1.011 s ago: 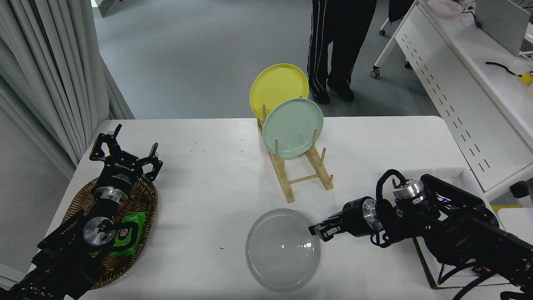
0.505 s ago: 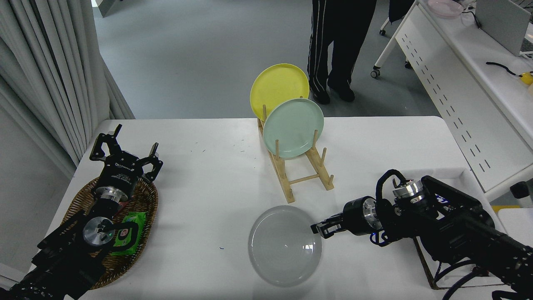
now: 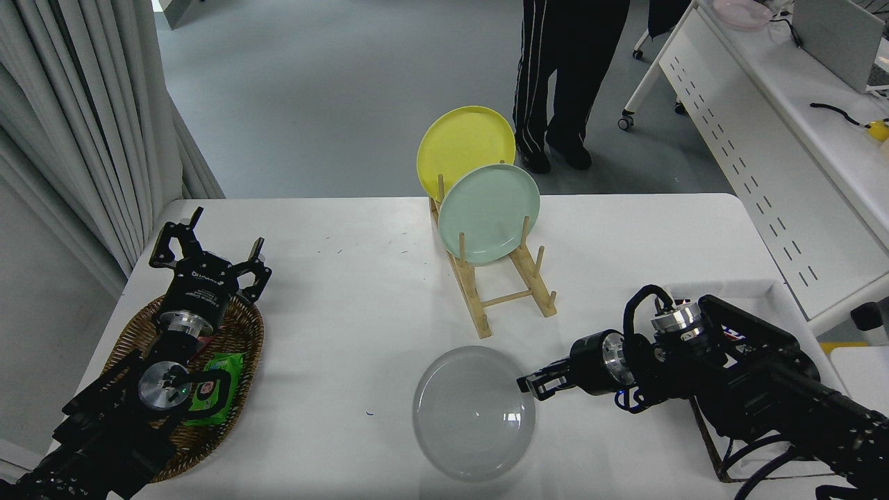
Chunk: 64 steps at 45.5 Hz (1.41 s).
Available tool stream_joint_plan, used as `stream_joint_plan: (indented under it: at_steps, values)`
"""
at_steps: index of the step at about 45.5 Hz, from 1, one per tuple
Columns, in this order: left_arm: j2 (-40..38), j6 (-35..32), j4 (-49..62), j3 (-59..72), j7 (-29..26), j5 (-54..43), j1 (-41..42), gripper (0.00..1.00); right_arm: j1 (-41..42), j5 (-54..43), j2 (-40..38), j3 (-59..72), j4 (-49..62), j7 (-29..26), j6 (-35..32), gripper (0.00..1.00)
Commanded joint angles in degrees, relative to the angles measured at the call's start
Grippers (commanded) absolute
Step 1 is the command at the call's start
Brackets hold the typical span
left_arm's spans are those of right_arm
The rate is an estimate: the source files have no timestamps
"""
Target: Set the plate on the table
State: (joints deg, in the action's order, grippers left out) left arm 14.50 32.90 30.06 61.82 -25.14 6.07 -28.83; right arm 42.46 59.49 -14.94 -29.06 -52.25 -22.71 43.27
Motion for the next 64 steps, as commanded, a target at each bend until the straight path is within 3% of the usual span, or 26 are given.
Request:
stream_joint_plan:
  at_steps: [1,16,18,19,24,32,35,54,64]
  values:
    - [0.0,-0.03,0.0,-0.03,0.0,0.0,0.0,1.0,0.08,-0.16,0.26,0.05,0.04,-0.06,-0.11,0.0]
    - [0.0,0.06,0.0,0.06,0.0,0.0,0.0,1.0,-0.01,-0.34,0.61,0.23,0.04,0.03,-0.2,0.0]
    - [0.0,-0.03,0.0,0.06,0.0,0.0,0.0,1.0,-0.01,-0.34,0.61,0.23,0.04,0.03,-0.2,0.22]
    - [0.0,-0.03,0.0,-0.03,0.0,0.0,0.0,1.0,0.07,-0.34,0.7,0.23,0.04,0.03,-0.2,0.27]
    - [0.0,-0.03,0.09,0.06,0.0,0.0,0.0,1.0,0.08,-0.86,0.7,0.14,0.48,0.03,-0.29,0.3]
    - [0.0,-0.03,0.0,-0.03,0.0,0.0,0.0,1.0,0.25,-0.86,1.4,0.14,1.1,0.03,-0.64,0.7]
    - [0.0,-0.03,0.0,0.06,0.0,0.0,0.0,1.0,0.34,-0.86,1.4,0.14,1.01,0.03,-0.82,1.0]
    - [0.0,-0.03,0.0,-0.03,0.0,0.0,0.0,1.0,2.1,-0.34,-1.85,0.32,-6.45,-0.15,-6.52,1.0]
    - [0.0,-0.03,0.0,-0.03,0.0,0.0,0.0,1.0,2.62,-0.43,-5.72,0.14,-13.05,-0.15,-16.88,1.0]
